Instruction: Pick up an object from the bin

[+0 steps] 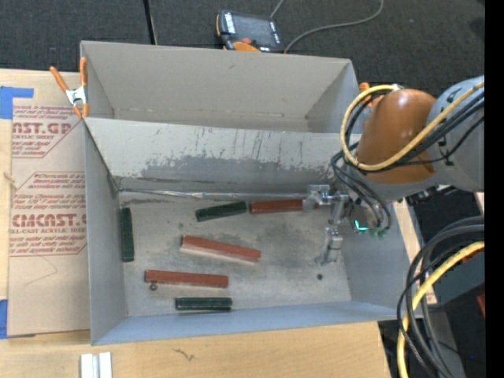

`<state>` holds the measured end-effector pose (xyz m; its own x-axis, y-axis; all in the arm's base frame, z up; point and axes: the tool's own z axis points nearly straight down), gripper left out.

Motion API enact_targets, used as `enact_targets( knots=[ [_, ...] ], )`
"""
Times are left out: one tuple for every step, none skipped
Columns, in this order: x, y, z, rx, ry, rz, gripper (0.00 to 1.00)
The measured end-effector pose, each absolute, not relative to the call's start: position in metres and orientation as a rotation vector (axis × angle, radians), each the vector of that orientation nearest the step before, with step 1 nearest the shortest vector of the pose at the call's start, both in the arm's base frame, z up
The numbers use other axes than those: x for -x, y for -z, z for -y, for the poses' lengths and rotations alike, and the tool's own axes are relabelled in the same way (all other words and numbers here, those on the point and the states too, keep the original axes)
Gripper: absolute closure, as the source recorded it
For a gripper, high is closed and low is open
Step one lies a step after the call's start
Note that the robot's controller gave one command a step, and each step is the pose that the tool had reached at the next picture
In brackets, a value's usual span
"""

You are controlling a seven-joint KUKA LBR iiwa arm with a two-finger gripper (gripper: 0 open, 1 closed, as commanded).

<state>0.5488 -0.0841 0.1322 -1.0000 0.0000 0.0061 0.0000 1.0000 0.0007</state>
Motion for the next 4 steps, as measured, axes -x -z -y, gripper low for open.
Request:
enact_targets(
  knots=[
    [-0.555, -0.067, 0.005, 0.168, 0.006, 3.134, 0.0],
    [-0.545, -0.069, -0.061, 0.126, 0.006, 3.138, 0.0],
    [-0.546, -0.07, -0.056, 0.134, 0.001, 3.139, 1.0],
    [-0.58, -0.215, -0.026, 0.079, 0.001, 3.152, 1.0]
  ],
)
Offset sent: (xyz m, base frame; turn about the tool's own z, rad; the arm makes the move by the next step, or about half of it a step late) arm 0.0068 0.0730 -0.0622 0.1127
